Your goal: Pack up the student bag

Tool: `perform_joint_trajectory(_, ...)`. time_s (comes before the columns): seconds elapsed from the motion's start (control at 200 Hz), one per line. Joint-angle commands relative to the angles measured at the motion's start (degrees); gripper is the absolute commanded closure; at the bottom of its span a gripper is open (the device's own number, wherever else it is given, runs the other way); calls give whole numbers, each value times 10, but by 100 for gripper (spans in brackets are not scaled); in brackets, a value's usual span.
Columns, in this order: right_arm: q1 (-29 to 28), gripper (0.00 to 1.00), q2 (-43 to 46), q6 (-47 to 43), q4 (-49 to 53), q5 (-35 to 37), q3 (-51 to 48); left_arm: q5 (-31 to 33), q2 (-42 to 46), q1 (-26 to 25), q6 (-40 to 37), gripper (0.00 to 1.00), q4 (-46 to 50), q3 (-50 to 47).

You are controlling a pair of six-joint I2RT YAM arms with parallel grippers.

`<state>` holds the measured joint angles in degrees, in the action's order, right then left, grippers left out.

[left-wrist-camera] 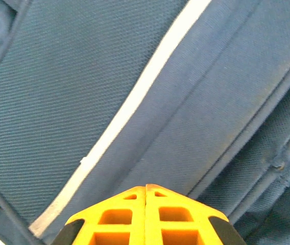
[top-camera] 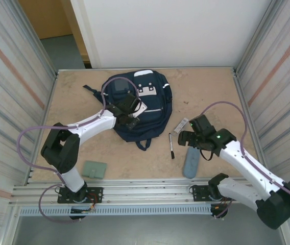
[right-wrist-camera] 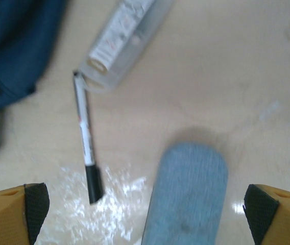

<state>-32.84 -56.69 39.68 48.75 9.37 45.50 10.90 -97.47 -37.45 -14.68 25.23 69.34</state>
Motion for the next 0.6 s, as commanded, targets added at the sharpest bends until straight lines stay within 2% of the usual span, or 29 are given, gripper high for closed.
perform_joint_trajectory(0.0,-35,1,-34,145,109,71,17,-10,22,7,-12,100,-3,28)
perform_joint_trajectory(0.075,-49,1,-42,193,112,65,-8,-19,23,18,-12,100,-11,32)
perform_joint_trajectory(0.11,-53,1,-41,201,104,61,-20,-44,21,24,-18,100,-16,33)
perform_joint_trajectory(0.175,-52,1,-30,214,97,58,-38,-107,15,28,-41,74,-9,38)
perform_joint_trajectory(0.246,-49,1,-13,216,78,52,-51,-151,14,27,-68,63,-3,32)
perform_joint_trajectory(0.271,-47,1,-7,211,67,47,-54,-153,15,25,-68,58,-2,30)
perform_joint_trajectory(0.291,-46,1,-5,206,60,40,-56,-153,15,25,-66,50,-3,28)
perform_joint_trajectory(0.331,-43,1,-4,198,53,33,-57,-146,15,25,-60,46,-13,22)
perform_joint_trajectory(0.481,-33,1,38,182,49,35,-62,-146,-1,26,-67,44,1,36)
perform_joint_trajectory(0.596,-3,1,52,162,41,3,-63,-164,-18,26,-78,43,13,38)
